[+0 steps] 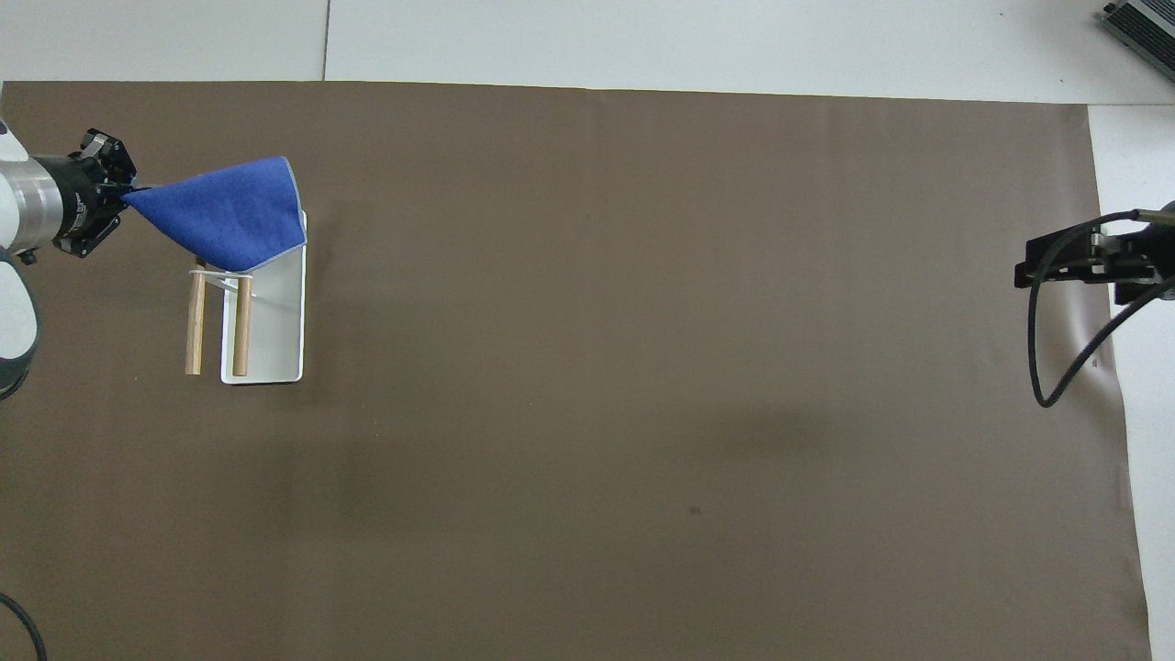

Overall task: Right arm passes towel to left arm to hang
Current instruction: 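Move the towel with the left gripper over the wooden sticks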

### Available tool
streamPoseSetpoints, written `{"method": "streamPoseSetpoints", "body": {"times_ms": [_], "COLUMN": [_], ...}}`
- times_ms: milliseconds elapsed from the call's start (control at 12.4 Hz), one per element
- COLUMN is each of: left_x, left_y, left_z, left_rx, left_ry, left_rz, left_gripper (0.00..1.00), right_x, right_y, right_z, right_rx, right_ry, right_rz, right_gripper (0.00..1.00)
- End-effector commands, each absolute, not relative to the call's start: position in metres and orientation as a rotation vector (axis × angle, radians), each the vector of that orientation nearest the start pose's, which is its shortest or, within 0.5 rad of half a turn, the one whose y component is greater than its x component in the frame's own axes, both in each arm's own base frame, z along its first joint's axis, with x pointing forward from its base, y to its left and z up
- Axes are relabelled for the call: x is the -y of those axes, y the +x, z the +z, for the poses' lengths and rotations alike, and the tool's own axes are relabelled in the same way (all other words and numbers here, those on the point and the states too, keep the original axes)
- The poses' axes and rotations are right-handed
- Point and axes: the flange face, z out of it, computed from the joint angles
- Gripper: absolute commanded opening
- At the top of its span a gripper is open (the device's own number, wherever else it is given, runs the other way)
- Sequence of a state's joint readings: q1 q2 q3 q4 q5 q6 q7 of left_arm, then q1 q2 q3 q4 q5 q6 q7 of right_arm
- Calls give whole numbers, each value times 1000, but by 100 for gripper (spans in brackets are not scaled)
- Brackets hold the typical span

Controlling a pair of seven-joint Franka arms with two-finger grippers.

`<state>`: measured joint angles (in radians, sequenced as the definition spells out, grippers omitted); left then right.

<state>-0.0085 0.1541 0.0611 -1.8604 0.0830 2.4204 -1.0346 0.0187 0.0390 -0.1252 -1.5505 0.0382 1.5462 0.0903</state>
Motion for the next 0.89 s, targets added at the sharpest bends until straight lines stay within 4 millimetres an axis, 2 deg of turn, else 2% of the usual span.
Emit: {"method": "streamPoseSetpoints", "body": {"times_ms": [0,404,565,807], "left_x": [-36,-31,-27,-21], "left_y": [636,637,636,632], "left_z": [502,516,511,489], "left_rx": [1480,1349,1341,1331], "left_ry": [-2737,-2669,-2686,-2733], "left_rz": [-592,-566,-579,-659], "left_gripper": [0,0,0,0], "right_x": [55,54,52,48], "right_y": [541,534,535,537], "right_z": [603,609,609,614], "right_rx": [-333,-318,-315,-275], "right_ry": [-3103,-3094,-3095,-3097], "right_rz": [63,43,41,15], "right_gripper": [100,100,100,100]}}
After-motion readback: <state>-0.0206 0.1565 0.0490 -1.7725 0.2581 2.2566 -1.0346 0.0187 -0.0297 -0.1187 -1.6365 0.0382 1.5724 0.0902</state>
